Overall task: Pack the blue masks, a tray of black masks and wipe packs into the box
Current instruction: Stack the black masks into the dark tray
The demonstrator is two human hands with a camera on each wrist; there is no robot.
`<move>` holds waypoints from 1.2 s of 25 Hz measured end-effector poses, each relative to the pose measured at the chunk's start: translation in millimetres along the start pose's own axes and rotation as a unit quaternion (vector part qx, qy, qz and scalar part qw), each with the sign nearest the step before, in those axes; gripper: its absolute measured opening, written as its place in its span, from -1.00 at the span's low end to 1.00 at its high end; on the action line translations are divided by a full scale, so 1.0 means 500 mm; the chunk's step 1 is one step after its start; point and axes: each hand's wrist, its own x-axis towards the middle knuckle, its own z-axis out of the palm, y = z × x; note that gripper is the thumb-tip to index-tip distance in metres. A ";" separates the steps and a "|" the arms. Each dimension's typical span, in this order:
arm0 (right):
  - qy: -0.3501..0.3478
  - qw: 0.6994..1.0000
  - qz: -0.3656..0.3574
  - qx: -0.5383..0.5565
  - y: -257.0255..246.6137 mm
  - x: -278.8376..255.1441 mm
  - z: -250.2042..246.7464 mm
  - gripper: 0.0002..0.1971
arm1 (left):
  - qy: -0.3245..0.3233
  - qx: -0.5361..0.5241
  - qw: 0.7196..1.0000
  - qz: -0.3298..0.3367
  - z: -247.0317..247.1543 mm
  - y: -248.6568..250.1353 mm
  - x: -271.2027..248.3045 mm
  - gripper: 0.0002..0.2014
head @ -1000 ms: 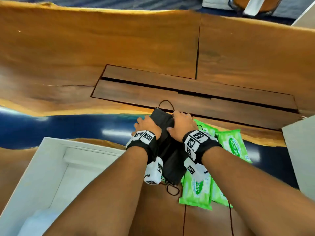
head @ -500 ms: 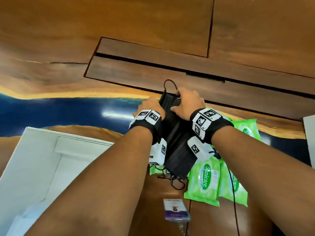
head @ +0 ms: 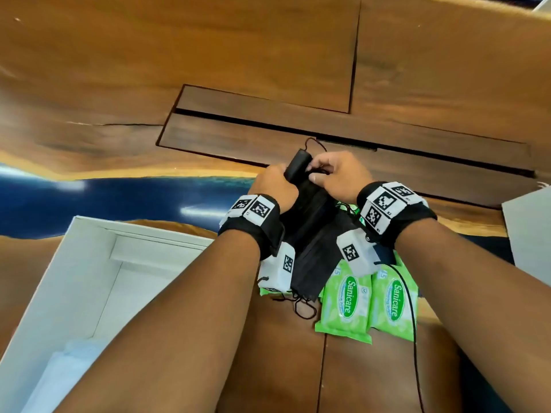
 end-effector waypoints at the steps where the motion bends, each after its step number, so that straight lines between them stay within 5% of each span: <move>1: 0.011 1.000 -0.015 0.009 -0.003 -0.014 -0.016 -0.90 | -0.008 -0.019 1.000 0.009 -0.003 0.008 -0.014 -0.70; 5: 0.031 0.997 -0.051 0.039 -0.017 -0.088 -0.077 -0.90 | -0.024 -0.088 0.995 0.037 -0.004 0.037 -0.083 -0.85; 10: -0.033 0.996 -0.056 0.056 -0.022 -0.200 -0.133 -0.92 | -0.061 -0.217 0.974 0.037 0.040 0.022 -0.174 -0.90; 15: -0.029 0.996 -0.034 0.083 0.004 -0.282 -0.124 -0.95 | -0.176 -0.417 0.891 -0.039 0.108 -0.001 -0.284 -0.79; 18: 0.002 0.996 -0.026 0.082 0.024 -0.311 -0.102 -0.84 | -0.224 -0.489 0.837 -0.095 0.126 -0.007 -0.320 -0.53; 21: 0.056 0.995 -0.026 0.085 0.026 -0.334 -0.090 -0.85 | -0.236 -0.447 0.862 -0.048 0.140 -0.022 -0.331 -0.67; 24: 0.113 0.988 0.075 0.079 0.041 -0.357 -0.083 -0.49 | -0.177 -0.456 0.872 -0.028 0.150 -0.028 -0.329 -0.73; 27: -0.014 0.930 0.213 0.300 0.058 -0.405 -0.050 -0.35 | -0.153 -0.497 0.853 -0.037 0.148 -0.027 -0.327 -0.70; 30: -0.098 0.884 0.201 0.410 0.077 -0.442 -0.011 -0.64 | -0.145 -0.503 0.851 -0.044 0.157 -0.026 -0.330 -0.70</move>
